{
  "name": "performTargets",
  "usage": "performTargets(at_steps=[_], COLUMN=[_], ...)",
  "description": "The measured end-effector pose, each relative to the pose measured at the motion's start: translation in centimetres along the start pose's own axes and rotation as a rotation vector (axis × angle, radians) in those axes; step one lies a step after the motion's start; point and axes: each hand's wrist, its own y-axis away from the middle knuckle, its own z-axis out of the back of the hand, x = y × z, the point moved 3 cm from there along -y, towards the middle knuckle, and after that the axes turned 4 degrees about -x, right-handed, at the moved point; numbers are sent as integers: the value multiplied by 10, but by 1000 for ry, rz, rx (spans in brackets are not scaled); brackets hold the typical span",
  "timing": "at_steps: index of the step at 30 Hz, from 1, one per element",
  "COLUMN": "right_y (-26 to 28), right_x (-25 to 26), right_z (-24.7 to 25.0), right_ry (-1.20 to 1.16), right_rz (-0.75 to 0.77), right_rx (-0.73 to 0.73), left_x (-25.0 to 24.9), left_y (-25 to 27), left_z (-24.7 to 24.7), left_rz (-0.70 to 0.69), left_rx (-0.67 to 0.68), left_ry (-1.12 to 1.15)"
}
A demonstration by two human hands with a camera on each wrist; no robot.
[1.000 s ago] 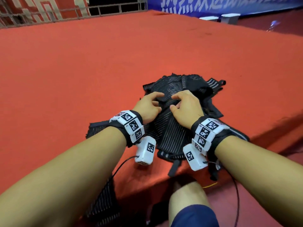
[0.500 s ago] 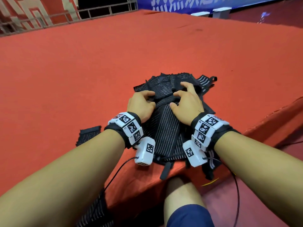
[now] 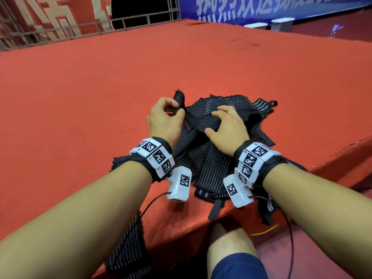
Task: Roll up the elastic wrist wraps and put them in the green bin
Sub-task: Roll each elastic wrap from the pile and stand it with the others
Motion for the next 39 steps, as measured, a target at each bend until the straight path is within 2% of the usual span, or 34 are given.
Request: performTargets(at_steps=[4, 8, 13, 16, 22, 27, 30, 32, 34, 39], right_y=[3, 6, 8, 10, 20, 29, 35, 38, 38, 34], right_x=[32, 64, 95, 115, 161, 193, 201, 202, 202, 210], right_z=[1, 6, 12, 14, 16, 13, 5, -2, -5, -2], right_ry=[-137, -248, -321, -345, -417, -426, -338, -304, -337, -720], right_rz=[140, 169, 204, 220, 360, 435, 484, 472, 434, 213], right_rx=[-75, -133, -205, -204, -177, -143, 6, 57, 36, 30], left_x=[-7, -20, -29, -30, -29, -36, -43, -46, -43, -27], left_y=[-2, -3, -6, -8, -16, -24, -24, -24, -22, -6], left_z=[10, 28, 61, 88, 139, 176, 196, 207, 212, 208], left_rz=[-43, -93, -169, -232, -228, -247, -268, -270, -235, 15], left_rx=[29, 94, 102, 27, -143, -198, -241, -259, -223, 15], left_ry=[64, 133, 175, 98, -21, 86, 163, 176, 212, 155])
